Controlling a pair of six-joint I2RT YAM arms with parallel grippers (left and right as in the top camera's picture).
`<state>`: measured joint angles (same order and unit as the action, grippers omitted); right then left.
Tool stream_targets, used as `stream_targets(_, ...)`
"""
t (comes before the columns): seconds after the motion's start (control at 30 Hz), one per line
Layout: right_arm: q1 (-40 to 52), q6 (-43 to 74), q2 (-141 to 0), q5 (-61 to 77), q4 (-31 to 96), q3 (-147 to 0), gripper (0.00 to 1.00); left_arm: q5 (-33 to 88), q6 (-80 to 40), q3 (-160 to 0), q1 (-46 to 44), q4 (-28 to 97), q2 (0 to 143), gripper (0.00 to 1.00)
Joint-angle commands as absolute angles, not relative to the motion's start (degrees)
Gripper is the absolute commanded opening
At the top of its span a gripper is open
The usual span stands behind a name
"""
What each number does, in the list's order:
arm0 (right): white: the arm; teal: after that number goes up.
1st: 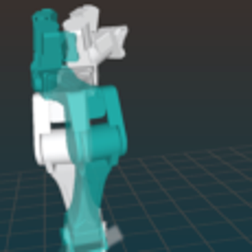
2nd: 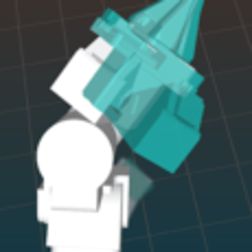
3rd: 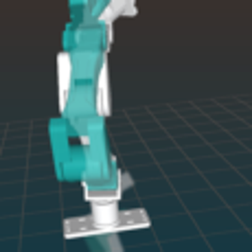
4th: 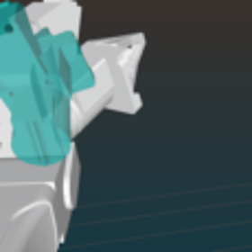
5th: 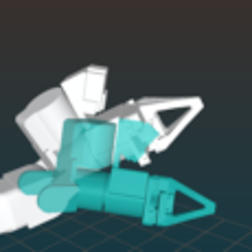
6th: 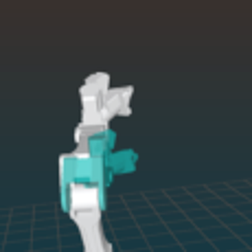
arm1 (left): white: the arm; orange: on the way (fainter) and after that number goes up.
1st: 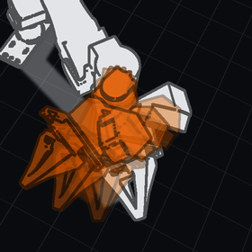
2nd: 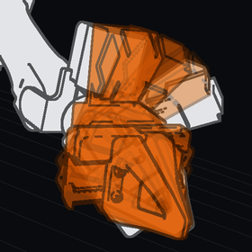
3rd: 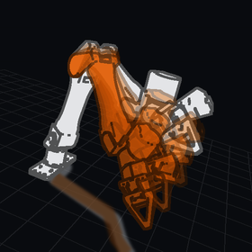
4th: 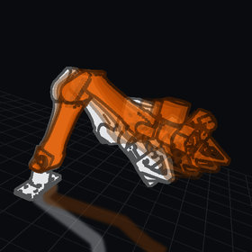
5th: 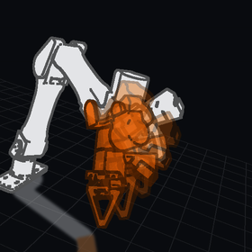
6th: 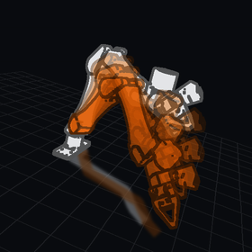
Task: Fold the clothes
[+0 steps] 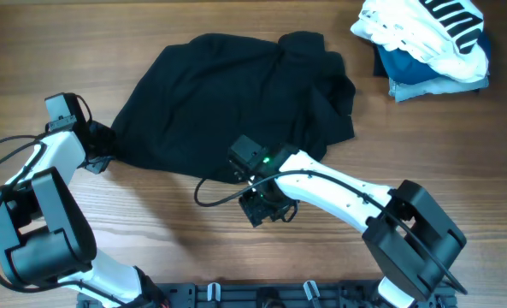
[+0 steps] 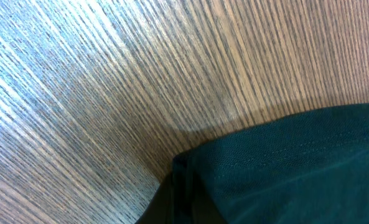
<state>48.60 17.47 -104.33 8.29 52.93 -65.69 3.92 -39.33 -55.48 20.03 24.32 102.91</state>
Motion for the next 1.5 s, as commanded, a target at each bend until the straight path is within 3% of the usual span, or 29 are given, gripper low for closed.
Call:
stream_targets(0.0, 47.2, 16.7, -103.7, 3.6, 51.5, -64.1, 0.72, 3.8, -39.5, -54.0, 20.1, 24.4, 104.8, 0.04)
stream_targets(0.53, 46.8, 16.9, -103.6, 1.9, 50.2, -62.9, 0.64, 3.8, -39.5, -54.0, 20.1, 24.4, 104.8, 0.04)
stream_targets(0.6, 46.8, 17.1, -103.7, 2.4, 48.8, -61.6, 0.55, 4.0, -39.5, -54.0, 20.1, 25.0, 104.8, 0.04)
stream_targets(0.63, 46.8, 17.5, -103.7, 2.7, 48.1, -61.0, 0.45, 4.0, -39.5, -54.0, 20.1, 25.3, 104.8, 0.04)
stream_targets(0.7, 46.8, 19.2, -103.7, 2.5, 47.1, -60.5, 0.07, 4.0, -39.5, -54.0, 20.1, 25.5, 104.8, 0.04)
stream_targets(0.73, 46.7, 19.8, -103.6, 2.6, 46.6, -60.5, 0.04, 4.0, -39.5, -54.0, 20.1, 25.5, 104.8, 0.04)
stream_targets(0.97, 36.4, 19.5, -94.7, -2.3, 55.3, -70.6, 0.04, 5.1, -31.7, -59.2, 20.2, 33.5, 96.9, 0.04)
stream_targets(1.23, 13.7, 9.3, -87.8, -1.5, 67.4, -97.0, 0.04, 5.1, -30.2, -70.1, 20.1, 38.9, 68.9, 0.04)
stream_targets(1.47, 10.0, 4.4, -86.3, -1.8, 78.6, -119.7, 0.04, 10.8, -30.2, -81.8, 20.1, 39.0, 57.7, 0.04)
